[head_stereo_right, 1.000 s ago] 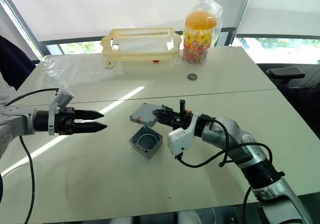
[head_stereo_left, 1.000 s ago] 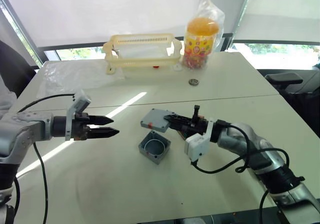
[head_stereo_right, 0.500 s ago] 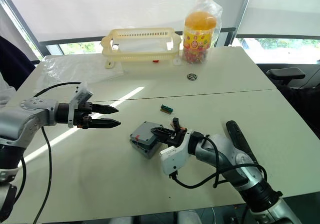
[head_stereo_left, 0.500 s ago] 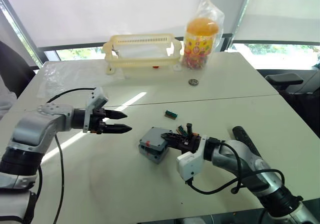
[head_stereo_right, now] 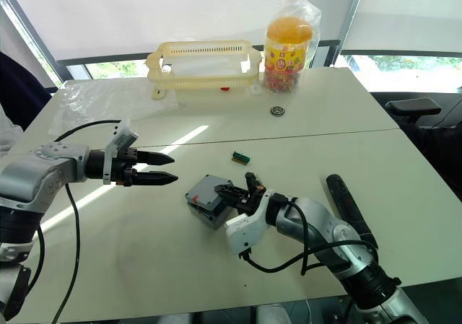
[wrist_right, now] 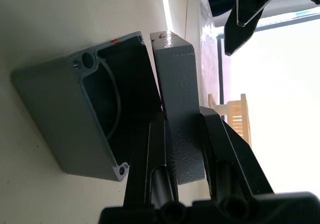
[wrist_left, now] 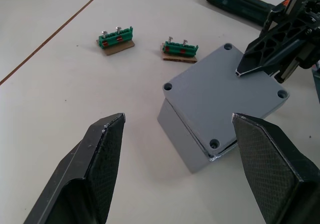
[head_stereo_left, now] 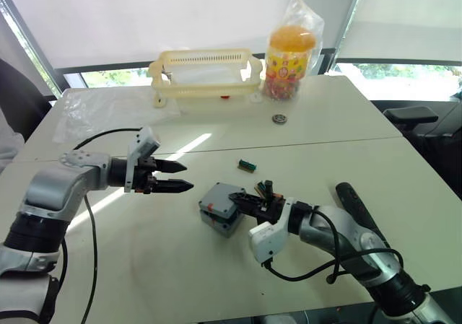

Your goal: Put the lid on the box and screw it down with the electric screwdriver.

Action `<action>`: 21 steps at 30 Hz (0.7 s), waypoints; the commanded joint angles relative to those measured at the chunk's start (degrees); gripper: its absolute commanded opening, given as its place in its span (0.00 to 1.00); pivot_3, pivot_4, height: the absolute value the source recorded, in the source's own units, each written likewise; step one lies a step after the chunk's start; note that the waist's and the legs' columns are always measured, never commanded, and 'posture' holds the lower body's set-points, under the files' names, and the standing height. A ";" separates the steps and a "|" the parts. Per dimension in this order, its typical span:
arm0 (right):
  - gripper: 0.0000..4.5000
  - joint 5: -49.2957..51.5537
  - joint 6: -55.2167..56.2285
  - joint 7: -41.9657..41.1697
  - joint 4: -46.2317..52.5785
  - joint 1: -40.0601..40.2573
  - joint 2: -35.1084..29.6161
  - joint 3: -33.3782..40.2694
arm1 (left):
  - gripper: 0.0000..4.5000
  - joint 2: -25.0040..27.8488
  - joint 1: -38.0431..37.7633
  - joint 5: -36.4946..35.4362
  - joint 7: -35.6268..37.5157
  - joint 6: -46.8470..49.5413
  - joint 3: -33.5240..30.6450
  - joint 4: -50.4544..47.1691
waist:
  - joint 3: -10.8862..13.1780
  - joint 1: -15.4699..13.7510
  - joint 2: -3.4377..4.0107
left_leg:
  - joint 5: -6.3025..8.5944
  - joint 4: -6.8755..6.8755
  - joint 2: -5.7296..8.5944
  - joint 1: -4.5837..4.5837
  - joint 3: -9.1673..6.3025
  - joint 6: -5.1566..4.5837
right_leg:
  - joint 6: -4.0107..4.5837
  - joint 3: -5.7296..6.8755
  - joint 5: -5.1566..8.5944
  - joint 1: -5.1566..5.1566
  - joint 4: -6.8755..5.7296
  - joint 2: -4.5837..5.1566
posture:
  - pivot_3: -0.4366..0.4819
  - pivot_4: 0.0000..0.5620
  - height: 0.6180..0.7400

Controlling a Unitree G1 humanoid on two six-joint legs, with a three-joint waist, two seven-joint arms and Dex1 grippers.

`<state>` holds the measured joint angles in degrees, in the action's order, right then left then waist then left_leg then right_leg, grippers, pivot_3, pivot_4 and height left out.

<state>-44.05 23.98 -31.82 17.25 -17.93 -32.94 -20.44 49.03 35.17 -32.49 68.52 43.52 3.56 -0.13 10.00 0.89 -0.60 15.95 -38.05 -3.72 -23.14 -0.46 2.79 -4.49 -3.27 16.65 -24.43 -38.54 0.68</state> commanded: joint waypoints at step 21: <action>0.04 -3.59 -0.08 2.96 0.85 5.24 -0.98 -1.41 | 0.78 -6.68 2.35 5.06 1.37 -5.23 7.01 -4.11 | -0.04 -0.16 -0.01 | 0.03 0.03 0.02 0.75 -0.01 -0.04 | 0.01 0.00 0.02 0.82 0.08 0.00 | 0.48 0.27 1.00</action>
<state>-46.90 23.05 -28.27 17.92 -14.00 -32.91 -20.70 42.50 37.81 -28.49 69.65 40.13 10.26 -2.94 9.96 0.73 -0.61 15.98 -38.01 -3.71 -22.36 -0.47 2.76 -4.48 -3.27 16.67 -23.56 -38.45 0.69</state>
